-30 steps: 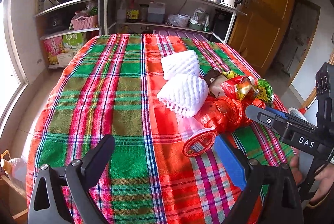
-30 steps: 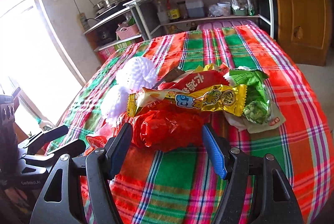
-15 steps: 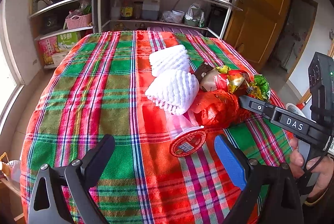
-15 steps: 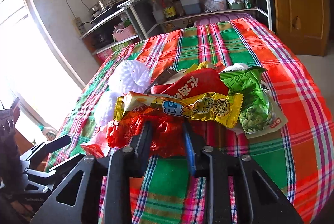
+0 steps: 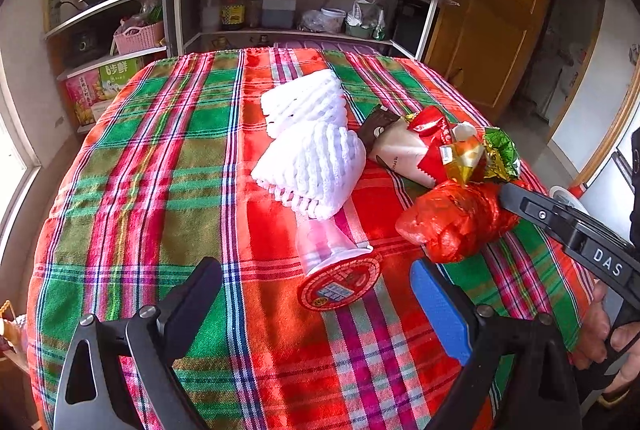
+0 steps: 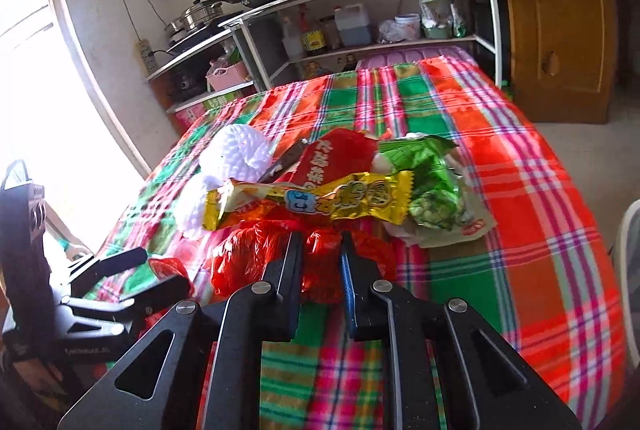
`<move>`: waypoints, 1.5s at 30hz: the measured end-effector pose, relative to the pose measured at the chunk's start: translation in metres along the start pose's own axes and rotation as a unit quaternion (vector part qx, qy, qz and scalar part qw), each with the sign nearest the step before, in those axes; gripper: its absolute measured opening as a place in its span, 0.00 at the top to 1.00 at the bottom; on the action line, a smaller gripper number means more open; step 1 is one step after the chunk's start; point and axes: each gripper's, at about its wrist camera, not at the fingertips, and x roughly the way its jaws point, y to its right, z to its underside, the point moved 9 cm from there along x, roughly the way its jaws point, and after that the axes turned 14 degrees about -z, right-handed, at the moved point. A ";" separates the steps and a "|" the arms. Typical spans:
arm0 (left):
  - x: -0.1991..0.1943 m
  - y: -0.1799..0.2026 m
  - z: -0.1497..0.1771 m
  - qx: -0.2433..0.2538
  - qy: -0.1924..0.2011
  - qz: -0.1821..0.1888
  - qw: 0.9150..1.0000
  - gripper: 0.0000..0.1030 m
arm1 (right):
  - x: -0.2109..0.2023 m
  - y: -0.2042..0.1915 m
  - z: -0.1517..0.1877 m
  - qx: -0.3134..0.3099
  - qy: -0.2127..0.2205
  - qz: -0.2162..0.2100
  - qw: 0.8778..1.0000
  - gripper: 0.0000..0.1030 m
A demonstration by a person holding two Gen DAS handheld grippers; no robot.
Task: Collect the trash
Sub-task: 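Grasp the red-lidded plastic cup with the left tool while the right tool lifts the red bag, then carry the cup and red bag in both tools over the white trash bin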
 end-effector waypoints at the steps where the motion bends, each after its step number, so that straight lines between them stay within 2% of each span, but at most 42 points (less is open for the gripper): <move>1: 0.001 0.001 0.000 0.004 0.001 -0.004 1.000 0.10 | -0.003 0.002 0.001 0.002 0.001 -0.001 1.000 0.83; 5: 0.009 0.004 0.003 0.001 -0.012 -0.006 1.000 0.21 | -0.012 0.005 0.009 0.008 -0.004 -0.003 1.000 0.83; 8: 0.015 0.006 0.007 0.008 -0.023 -0.013 1.000 0.38 | -0.019 0.004 0.016 0.005 -0.009 -0.007 1.000 0.83; 10: 0.015 0.007 0.008 0.011 -0.020 -0.014 1.000 0.41 | -0.024 0.005 0.018 0.005 -0.009 -0.004 1.000 0.83; 12: 0.013 0.008 0.009 0.013 -0.019 -0.012 1.000 0.53 | -0.030 0.008 0.019 0.010 -0.005 -0.003 1.000 0.83; 14: 0.012 0.010 0.010 0.021 -0.018 -0.015 1.000 0.59 | -0.037 0.011 0.020 0.015 0.000 -0.002 1.000 0.83; 24: -0.013 0.010 0.014 0.027 0.009 -0.018 0.999 0.59 | -0.052 0.013 0.025 0.015 0.011 0.006 1.000 0.87; 30: -0.035 0.019 0.013 0.033 0.028 -0.002 0.999 0.59 | -0.069 0.022 0.027 0.032 0.029 0.010 0.999 0.88; 39: -0.057 0.056 0.001 0.061 0.055 0.031 0.996 0.59 | -0.101 0.033 0.025 0.050 0.063 0.023 0.996 0.88; 45: -0.067 0.087 -0.009 0.081 0.068 0.057 0.993 0.59 | -0.138 0.044 0.019 0.057 0.101 0.042 0.992 0.88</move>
